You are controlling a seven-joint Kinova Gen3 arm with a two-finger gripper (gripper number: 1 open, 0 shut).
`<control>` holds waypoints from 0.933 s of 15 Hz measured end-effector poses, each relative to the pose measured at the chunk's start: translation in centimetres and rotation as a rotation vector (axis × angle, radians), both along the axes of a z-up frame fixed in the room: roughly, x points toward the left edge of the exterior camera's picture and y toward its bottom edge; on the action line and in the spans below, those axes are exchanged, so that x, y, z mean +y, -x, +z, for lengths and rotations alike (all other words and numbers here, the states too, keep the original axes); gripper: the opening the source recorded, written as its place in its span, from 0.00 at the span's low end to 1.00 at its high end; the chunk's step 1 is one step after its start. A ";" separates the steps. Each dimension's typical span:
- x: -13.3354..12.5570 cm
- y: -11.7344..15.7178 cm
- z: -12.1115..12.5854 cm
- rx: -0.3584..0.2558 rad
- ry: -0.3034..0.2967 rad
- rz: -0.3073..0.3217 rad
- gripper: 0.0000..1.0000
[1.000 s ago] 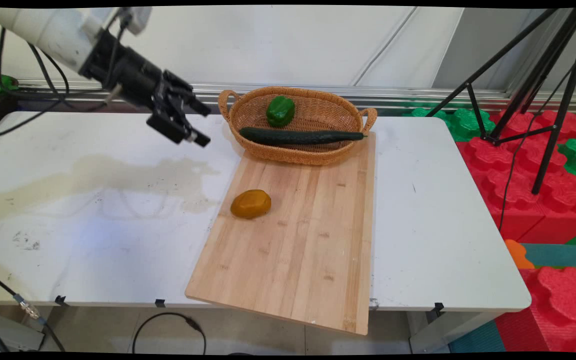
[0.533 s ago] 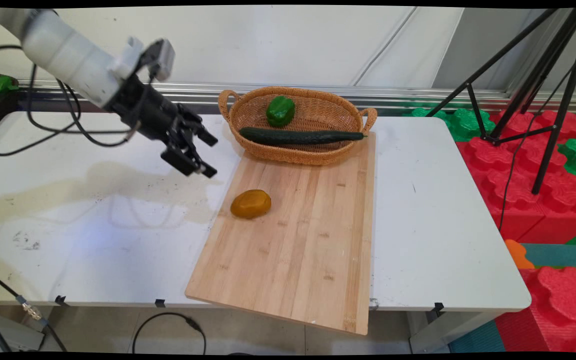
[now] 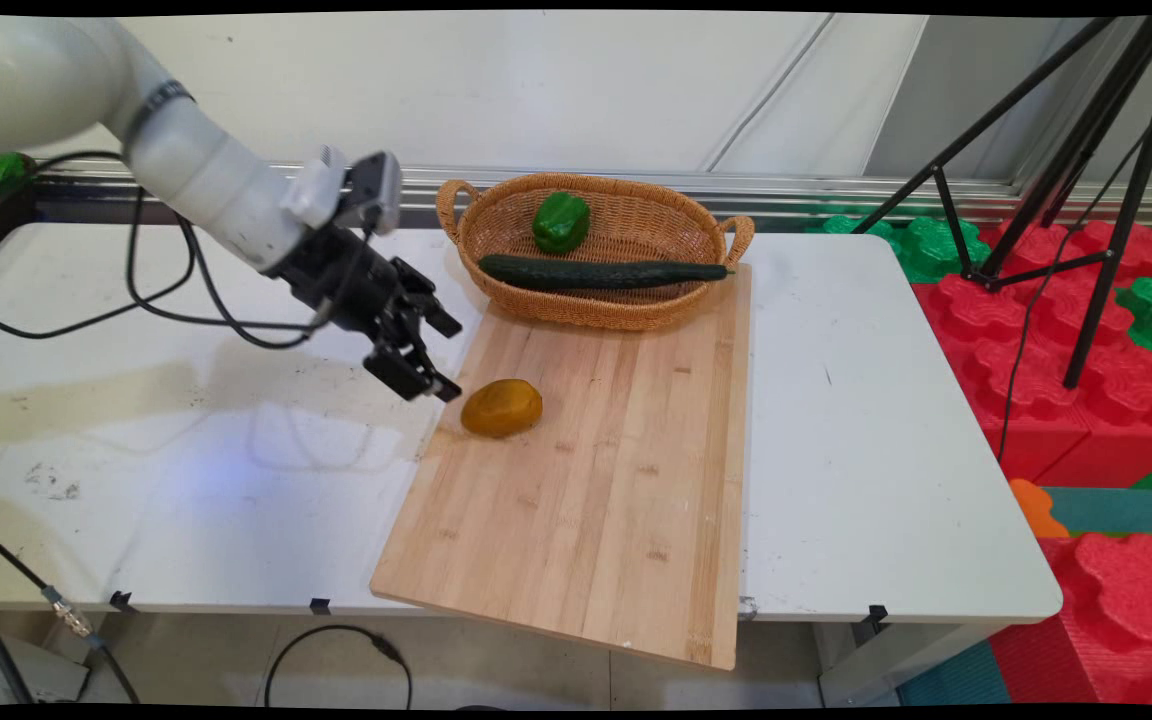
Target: Pick up the potato from the cutting board
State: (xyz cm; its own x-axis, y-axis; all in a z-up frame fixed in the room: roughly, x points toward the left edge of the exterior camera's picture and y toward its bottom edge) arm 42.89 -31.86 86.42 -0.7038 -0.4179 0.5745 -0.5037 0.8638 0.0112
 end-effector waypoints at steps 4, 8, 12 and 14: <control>-0.6 1.5 -2.1 -0.023 -0.006 -0.007 1.00; -1.4 2.9 -3.9 -0.042 -0.008 -0.010 1.00; -2.3 4.5 -5.9 -0.057 -0.012 -0.009 1.00; -2.6 5.0 -6.6 -0.062 -0.013 -0.008 1.00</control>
